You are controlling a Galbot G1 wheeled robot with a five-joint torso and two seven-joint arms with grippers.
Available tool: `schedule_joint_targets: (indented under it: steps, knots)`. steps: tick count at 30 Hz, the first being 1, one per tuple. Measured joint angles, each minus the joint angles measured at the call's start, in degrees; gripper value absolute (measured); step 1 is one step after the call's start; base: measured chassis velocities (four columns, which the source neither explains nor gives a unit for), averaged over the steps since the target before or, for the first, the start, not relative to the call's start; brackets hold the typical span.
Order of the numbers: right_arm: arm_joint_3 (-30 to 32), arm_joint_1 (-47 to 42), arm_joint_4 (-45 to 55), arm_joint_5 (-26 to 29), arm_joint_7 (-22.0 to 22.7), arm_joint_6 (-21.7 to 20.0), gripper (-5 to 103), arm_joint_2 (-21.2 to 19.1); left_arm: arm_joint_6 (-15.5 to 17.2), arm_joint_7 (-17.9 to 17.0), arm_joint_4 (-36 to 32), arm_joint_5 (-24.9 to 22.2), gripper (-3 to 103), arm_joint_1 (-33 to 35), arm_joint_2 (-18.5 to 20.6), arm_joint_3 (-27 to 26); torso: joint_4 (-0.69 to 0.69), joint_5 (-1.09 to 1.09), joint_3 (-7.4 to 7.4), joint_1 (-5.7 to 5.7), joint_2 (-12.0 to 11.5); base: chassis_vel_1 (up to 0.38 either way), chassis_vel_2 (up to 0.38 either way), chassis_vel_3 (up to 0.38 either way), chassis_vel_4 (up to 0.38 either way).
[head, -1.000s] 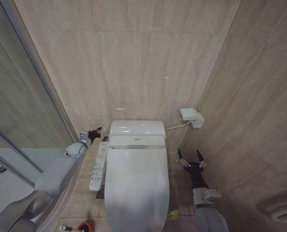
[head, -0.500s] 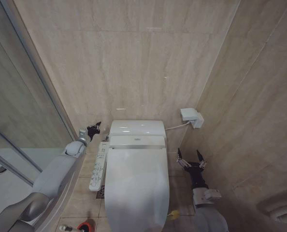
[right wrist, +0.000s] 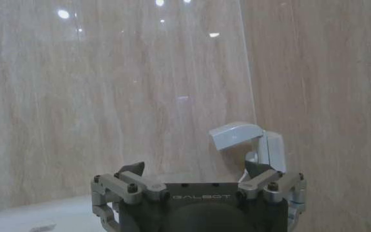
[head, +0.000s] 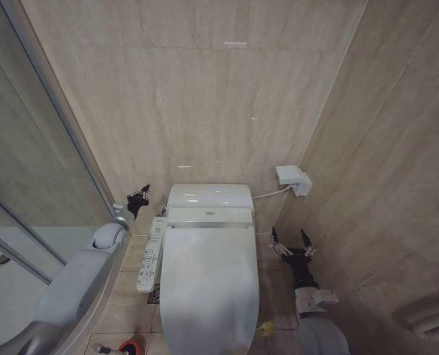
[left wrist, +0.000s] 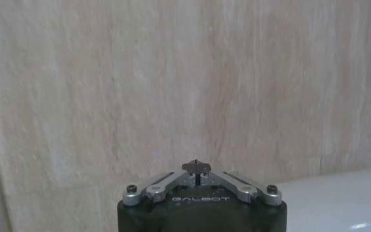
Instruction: Open the toilet lid, clean the toilet bowl with a toilet brush, close the toilet lid, and flush.
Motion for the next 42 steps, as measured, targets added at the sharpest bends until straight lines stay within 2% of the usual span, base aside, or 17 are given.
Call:
schedule_joint_targets:
  steps: [9, 14, 15, 23, 24, 29, 30, 37, 38, 42]
  knots:
    - [0.00, 0.00, 0.00, 0.00, 0.00, 0.00, 100, 0.00, 1.09, -3.56, -10.88, -1.01, 0, 7.73, 0.77, -3.45, -0.01, 0.01, 0.00, 0.00, 0.00, 0.000, 0.000, 0.000, 0.000]
    - [0.00, 0.00, 0.00, 0.00, 0.00, 0.00, 100, 0.00, 1.31, -4.21, -14.38, -0.99, 0, 11.60, 1.02, -5.35, -0.01, 0.00, 0.00, 0.00, 0.00, 0.000, 0.000, 0.000, 0.000]
    - [0.00, 0.00, 0.00, 0.00, 0.00, 0.00, 100, 0.00, 1.32, -4.37, -15.19, -0.94, 16, 12.79, 1.04, -6.18, -0.01, 0.00, 0.00, 0.00, 0.00, 0.000, 0.000, 0.000, 0.000]
    - [0.00, 0.00, 0.00, 0.00, 0.00, 0.00, 100, 0.00, 1.04, -4.75, -19.20, -0.72, 16, 19.21, 1.36, -11.34, 0.00, 0.00, 0.00, 0.00, 0.00, 0.000, 0.000, 0.000, 0.000]
    - [0.00, 0.00, 0.00, 0.00, 0.00, 0.00, 100, 0.00, 0.99, -4.76, -20.15, -0.67, 48, 20.41, 1.38, -12.47, 0.00, -0.01, 0.00, 0.00, 0.00, 0.000, 0.000, 0.000, 0.000]
    - [0.00, 0.00, 0.00, 0.00, 0.00, 0.00, 100, 0.00, 0.73, -4.76, -23.31, -0.34, 48, 24.58, 0.83, -15.95, 0.00, -0.01, 0.00, 0.00, 0.00, 0.000, 0.000, 0.000, 0.000]
    - [0.00, 0.00, 0.00, 0.00, 0.00, 0.00, 100, 0.00, 0.41, -4.76, -23.96, -0.08, 76, 25.70, 0.57, -16.71, 0.00, -0.01, 0.00, 0.00, 0.00, 0.000, 0.000, 0.000, 0.000]
    - [0.00, 0.00, 0.00, 0.00, 0.00, 0.00, 100, 0.00, -0.66, -4.64, -25.10, 0.42, 76, 28.93, -0.96, -18.13, 0.00, 0.00, 0.00, 0.00, 0.00, 0.000, 0.000, 0.000, 0.000]
    - [0.00, 0.00, 0.00, 0.00, 0.00, 0.00, 100, 0.00, -1.38, -4.44, -24.74, 0.46, 98, 29.12, -1.42, -18.12, 0.00, -0.01, 0.00, 0.00, 0.00, 0.000, 0.000, 0.000, 0.000]
    - [0.00, 0.00, 0.00, 0.00, 0.00, 0.00, 100, 0.00, -3.16, -3.68, -23.20, 0.78, 98, 29.12, -3.43, -17.89, -0.01, -0.01, 0.00, 0.00, 0.00, 0.000, 0.000, 0.000, 0.000]
